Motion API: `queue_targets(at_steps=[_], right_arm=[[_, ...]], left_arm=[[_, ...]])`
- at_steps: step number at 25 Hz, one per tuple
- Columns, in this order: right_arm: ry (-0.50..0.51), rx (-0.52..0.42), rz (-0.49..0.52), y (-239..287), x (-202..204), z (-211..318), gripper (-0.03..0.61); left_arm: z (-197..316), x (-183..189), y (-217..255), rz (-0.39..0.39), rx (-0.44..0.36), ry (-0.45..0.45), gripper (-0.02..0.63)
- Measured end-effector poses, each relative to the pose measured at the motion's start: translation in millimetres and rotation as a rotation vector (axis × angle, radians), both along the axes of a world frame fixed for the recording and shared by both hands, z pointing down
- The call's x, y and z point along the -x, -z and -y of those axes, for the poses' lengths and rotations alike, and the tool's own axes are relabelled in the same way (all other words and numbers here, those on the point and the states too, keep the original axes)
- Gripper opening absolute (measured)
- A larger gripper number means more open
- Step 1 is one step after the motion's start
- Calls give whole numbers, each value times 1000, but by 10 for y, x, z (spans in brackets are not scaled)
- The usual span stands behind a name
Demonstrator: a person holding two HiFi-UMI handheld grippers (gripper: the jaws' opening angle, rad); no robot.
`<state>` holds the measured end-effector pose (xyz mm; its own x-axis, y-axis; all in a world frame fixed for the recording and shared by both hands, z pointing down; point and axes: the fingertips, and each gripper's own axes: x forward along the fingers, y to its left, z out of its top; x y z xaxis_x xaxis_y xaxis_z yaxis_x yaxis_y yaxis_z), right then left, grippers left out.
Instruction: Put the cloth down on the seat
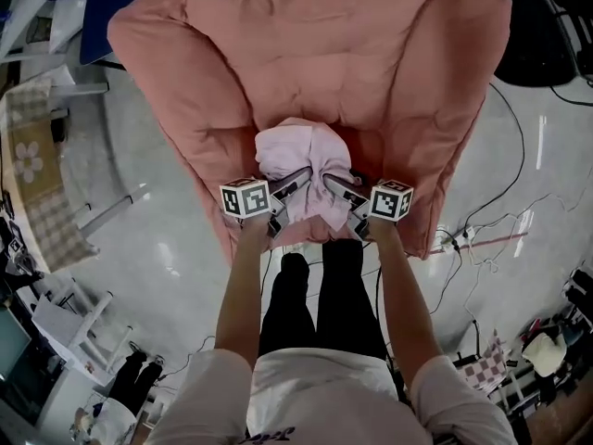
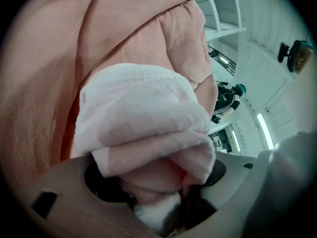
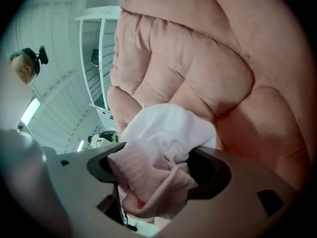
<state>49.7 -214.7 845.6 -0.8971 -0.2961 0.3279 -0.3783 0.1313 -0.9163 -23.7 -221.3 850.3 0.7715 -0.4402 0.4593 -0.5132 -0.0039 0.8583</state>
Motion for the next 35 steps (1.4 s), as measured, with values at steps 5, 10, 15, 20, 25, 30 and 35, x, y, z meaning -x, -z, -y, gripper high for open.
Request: queue_targets(at_steps=[5, 10, 15, 20, 25, 30, 35], right_arm=[[14, 30, -142, -596, -6, -16, 328], [48, 81, -308, -1078, 33, -68, 276], [22, 120, -415, -1254, -43, -49, 276], [-18, 116, -480, -1151, -198, -96, 292], [-97, 112, -491, -904, -409, -181, 301], [-117, 62, -495, -500, -357, -284, 302], [-141, 29, -471, -38, -221, -414, 302]], left_arm=[[-53, 101, -630, 127, 88, 8, 337], [-115, 223, -1062, 270, 158, 17, 344], [-112, 195, -1191, 329, 170, 20, 357], [-186, 169, -1054, 320, 182, 14, 391], [-374, 154, -843, 358, 204, -16, 407], [-587, 275, -530, 362, 198, 1, 407], [-702, 375, -60, 353, 155, 17, 407]])
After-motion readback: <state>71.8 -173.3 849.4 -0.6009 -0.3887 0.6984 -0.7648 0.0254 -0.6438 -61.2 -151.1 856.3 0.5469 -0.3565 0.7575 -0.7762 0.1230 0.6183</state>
